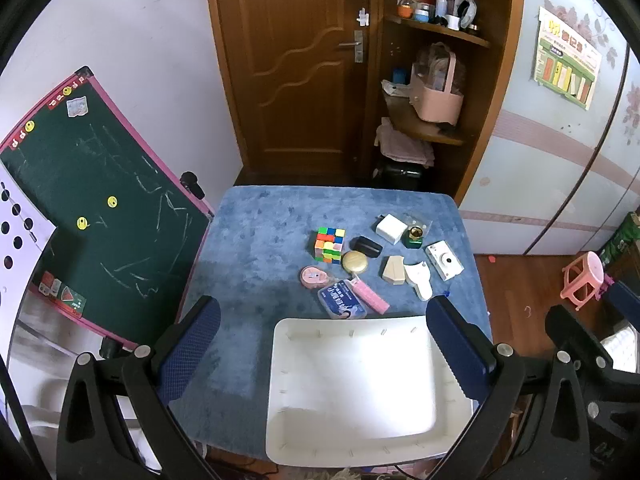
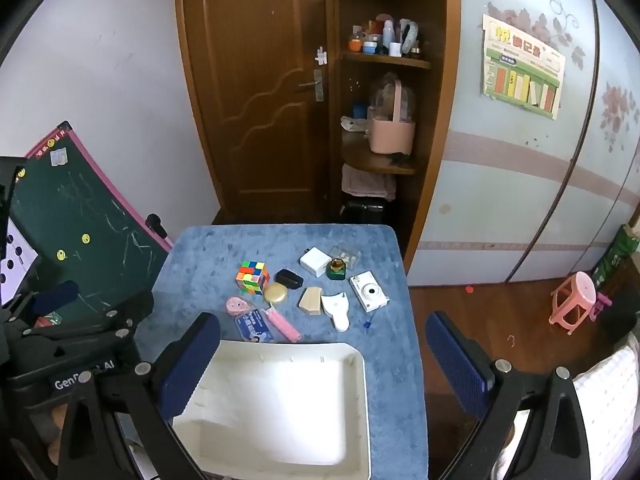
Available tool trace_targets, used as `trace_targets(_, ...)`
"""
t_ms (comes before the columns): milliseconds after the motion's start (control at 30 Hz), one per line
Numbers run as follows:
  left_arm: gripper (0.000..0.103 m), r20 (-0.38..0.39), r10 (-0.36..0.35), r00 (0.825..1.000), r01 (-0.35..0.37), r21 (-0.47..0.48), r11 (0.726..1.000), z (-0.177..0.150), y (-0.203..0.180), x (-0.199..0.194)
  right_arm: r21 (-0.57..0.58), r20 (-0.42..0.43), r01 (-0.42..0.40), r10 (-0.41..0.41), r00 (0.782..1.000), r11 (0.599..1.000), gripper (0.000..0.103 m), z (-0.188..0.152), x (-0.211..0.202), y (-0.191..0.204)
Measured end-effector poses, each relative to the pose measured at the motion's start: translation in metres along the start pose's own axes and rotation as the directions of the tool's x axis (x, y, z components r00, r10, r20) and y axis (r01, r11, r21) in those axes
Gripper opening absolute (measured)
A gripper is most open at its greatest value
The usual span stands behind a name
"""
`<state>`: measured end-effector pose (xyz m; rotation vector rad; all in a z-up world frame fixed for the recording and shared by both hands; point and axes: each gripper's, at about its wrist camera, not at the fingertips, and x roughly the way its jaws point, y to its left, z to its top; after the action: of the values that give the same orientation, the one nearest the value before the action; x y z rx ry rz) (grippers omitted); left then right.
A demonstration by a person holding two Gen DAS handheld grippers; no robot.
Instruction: Organize rigid objects
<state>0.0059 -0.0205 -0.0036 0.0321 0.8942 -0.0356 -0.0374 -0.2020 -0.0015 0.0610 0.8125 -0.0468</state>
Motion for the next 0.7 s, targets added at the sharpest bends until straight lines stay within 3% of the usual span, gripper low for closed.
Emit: trace_targets(700,0.102,-0.008,0.0,1.0,0.0,0.001,1.0,-0.0018,0.0104,-0.0019,0.014,-0.003,0.025,-0.025,1.0,1.0,0.103,-0.0089,-0.0021,0.0081)
